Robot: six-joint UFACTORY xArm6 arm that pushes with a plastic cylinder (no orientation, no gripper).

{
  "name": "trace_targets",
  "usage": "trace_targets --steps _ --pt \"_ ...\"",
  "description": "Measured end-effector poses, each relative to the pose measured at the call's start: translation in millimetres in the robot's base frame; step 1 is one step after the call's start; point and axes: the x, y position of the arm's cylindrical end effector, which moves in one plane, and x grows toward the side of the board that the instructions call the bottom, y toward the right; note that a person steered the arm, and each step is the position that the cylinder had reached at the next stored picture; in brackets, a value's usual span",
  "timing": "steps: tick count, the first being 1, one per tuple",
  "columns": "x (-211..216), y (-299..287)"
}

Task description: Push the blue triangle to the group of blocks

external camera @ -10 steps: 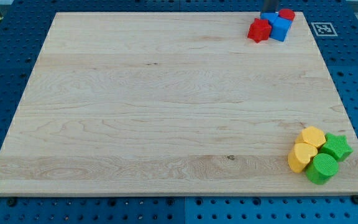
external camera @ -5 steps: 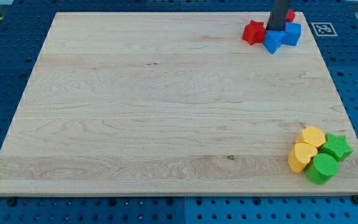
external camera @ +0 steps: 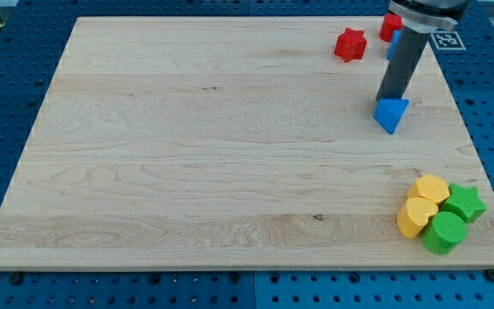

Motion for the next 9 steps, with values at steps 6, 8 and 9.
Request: trace_targets --steps 6,8,9 --pt "104.9 0.0" --pt "106.3 -34.9" --pt "107.5 -71.8"
